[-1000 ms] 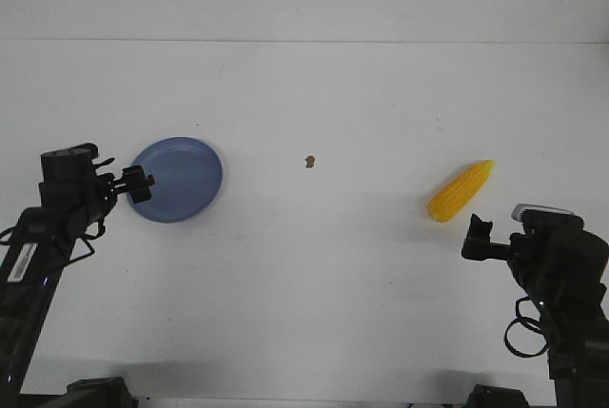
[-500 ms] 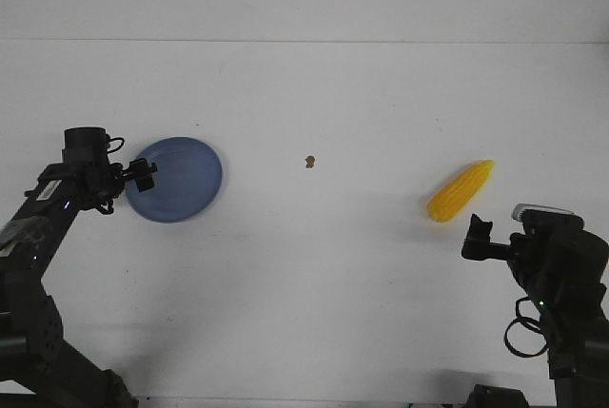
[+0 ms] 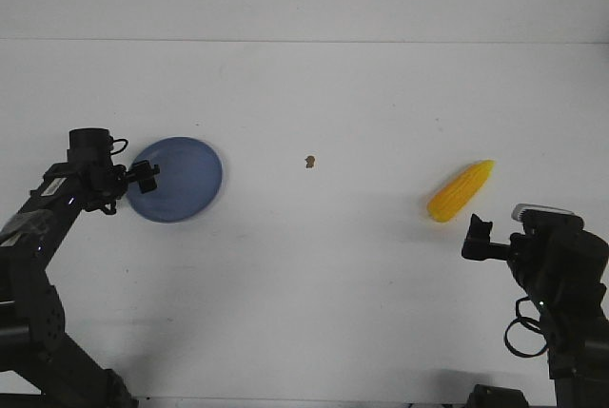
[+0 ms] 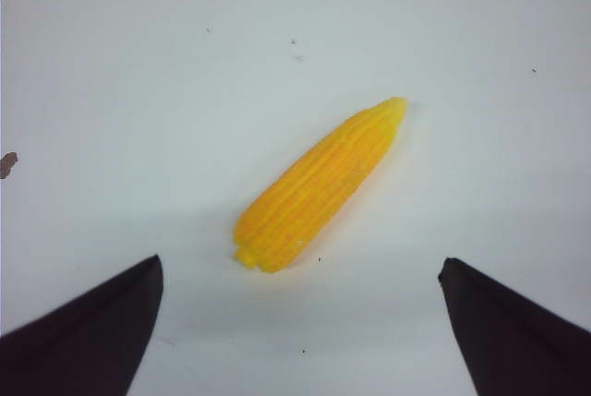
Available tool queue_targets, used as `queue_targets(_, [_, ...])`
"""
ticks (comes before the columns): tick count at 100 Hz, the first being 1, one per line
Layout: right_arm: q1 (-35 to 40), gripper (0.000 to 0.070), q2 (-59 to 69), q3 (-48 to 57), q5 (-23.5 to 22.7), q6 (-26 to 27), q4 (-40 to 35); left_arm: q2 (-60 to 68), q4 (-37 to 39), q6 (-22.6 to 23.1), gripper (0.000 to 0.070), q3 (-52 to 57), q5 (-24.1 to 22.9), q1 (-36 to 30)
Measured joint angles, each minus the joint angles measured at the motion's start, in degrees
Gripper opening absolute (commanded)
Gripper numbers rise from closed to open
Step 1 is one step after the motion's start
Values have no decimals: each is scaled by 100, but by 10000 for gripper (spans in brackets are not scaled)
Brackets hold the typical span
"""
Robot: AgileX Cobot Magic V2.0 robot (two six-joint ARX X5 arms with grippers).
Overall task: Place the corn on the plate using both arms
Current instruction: 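Push the blue plate with the left gripper toward the table center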
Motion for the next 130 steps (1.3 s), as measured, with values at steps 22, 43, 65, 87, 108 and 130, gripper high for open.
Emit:
queue_targets(22, [0,633,0,0,0,2,0,87,-9,-42,56,28,4,7])
queue_targets(43, [0,633,0,0,0,2,0,66,92,-85,7,52,450,48])
queue_targets(65, [0,633,0,0,0,2,0,-234,85,-153,7,39,1303,160])
queue_targets(87, [0,633,0,0,0,2,2,-1128,133,-424,7,39,2586,221])
queue_targets(108, [0,633,0,0,0,2,2,-1620,-31,-535,7,33,2835,-208])
queue_targets(130, [0,633,0,0,0,2,2,-1814,114,-597,7,-610,2848,-1235])
